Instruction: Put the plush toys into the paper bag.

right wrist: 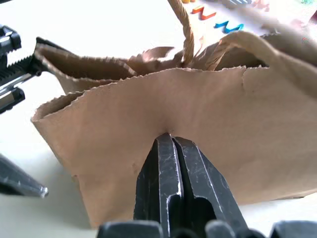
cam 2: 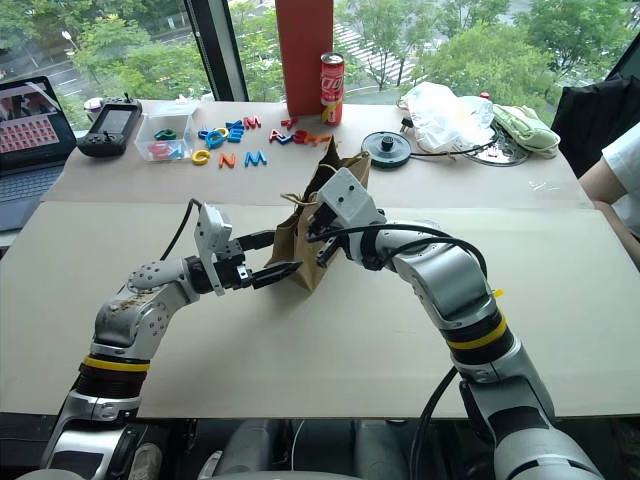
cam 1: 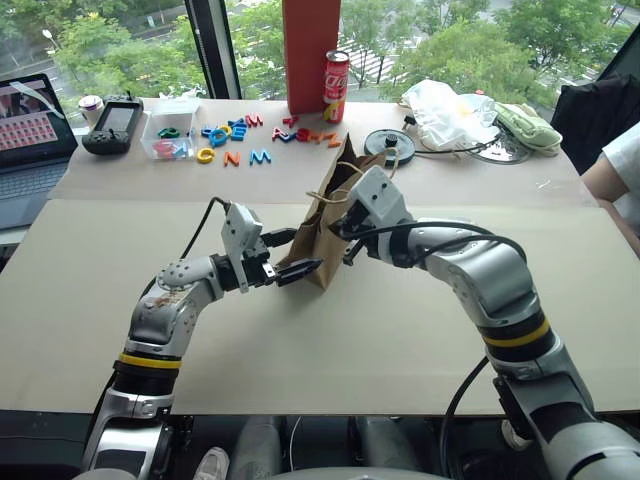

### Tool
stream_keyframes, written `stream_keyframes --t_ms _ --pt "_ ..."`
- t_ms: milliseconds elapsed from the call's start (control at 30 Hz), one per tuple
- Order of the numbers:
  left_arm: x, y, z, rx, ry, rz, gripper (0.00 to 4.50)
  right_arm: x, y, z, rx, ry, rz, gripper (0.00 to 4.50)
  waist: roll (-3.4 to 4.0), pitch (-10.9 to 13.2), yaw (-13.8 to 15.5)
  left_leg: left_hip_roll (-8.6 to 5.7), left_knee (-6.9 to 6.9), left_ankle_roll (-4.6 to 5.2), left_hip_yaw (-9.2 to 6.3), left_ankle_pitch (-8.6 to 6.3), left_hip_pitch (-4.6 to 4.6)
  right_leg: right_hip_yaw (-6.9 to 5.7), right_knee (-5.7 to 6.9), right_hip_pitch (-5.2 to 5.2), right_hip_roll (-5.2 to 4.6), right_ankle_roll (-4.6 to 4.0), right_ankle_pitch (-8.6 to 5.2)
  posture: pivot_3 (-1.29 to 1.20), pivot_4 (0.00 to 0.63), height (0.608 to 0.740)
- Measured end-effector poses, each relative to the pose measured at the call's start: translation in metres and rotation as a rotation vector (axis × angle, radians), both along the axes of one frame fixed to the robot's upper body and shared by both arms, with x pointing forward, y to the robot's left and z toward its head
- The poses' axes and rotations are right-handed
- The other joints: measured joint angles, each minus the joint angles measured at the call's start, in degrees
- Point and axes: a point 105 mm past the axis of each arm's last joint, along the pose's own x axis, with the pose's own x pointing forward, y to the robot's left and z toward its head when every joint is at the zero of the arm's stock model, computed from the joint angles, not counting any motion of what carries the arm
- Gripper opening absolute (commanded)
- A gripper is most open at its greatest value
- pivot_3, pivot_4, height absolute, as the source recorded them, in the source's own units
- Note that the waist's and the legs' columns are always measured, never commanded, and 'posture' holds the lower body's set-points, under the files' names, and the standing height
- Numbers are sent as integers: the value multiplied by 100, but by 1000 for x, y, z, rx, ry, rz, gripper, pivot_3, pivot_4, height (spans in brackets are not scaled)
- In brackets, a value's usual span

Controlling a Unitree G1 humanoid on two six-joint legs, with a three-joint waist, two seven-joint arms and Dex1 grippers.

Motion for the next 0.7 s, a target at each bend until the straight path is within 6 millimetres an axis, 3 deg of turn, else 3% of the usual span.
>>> stream_keyframes --t_ms 300,700 --pt "20 5 -11 76 -56 159 4197 5 4 -2 7 10 -19 26 0 0 7 -2 0 0 1 0 -1 -1 -1 1 -2 0 0 0 150 739" --pt "41 -15 -7 52 -145 300 4197 5 7 -4 9 20 -21 26 0 0 0 -1 0 0 0 0 -2 -4 0 0 -1 -1 1 0 150 739"
